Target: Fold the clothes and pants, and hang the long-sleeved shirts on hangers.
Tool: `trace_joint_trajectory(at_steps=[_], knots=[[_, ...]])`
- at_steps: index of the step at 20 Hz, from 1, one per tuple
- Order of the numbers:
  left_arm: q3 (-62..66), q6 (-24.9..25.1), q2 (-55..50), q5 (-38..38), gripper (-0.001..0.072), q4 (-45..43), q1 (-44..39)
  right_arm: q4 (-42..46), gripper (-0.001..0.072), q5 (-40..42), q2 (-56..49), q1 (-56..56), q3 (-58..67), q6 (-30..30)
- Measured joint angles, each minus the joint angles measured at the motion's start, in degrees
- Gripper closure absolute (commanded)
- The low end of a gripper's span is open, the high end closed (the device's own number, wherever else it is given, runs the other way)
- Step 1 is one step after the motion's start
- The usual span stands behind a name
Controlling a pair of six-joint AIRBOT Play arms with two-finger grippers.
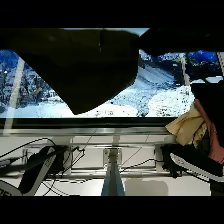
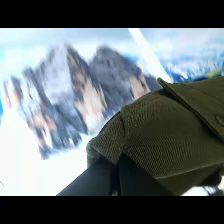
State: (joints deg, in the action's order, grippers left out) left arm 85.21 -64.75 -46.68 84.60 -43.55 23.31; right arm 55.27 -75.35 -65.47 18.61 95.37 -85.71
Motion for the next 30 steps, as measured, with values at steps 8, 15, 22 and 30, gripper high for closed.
trace_joint_trajectory(at_steps=[8, 15, 22, 30], knots=[[-26.6, 0.9, -16.3, -33.9, 0.069, -1.2, -18.4, -0.9, 0.0675, 32.1, -10.4, 0.0, -23.4, -9.7], [-24.9, 1.9, -25.0, -39.1, 0.069, -1.0, -23.3, -0.2, 0.0675, 38.7, -18.4, -5.4, -24.1, -11.3], [-28.5, 2.0, -27.3, -13.9, 0.0679, -1.4, -26.0, 3.5, 0.0675, 5.6, -18.8, -12.0, -24.1, 0.2], [-33.5, 2.1, -35.6, -12.9, 0.0007, -1.4, -32.3, 7.6, 0.0022, -4.0, -18.9, -11.2, -30.7, 7.7]])
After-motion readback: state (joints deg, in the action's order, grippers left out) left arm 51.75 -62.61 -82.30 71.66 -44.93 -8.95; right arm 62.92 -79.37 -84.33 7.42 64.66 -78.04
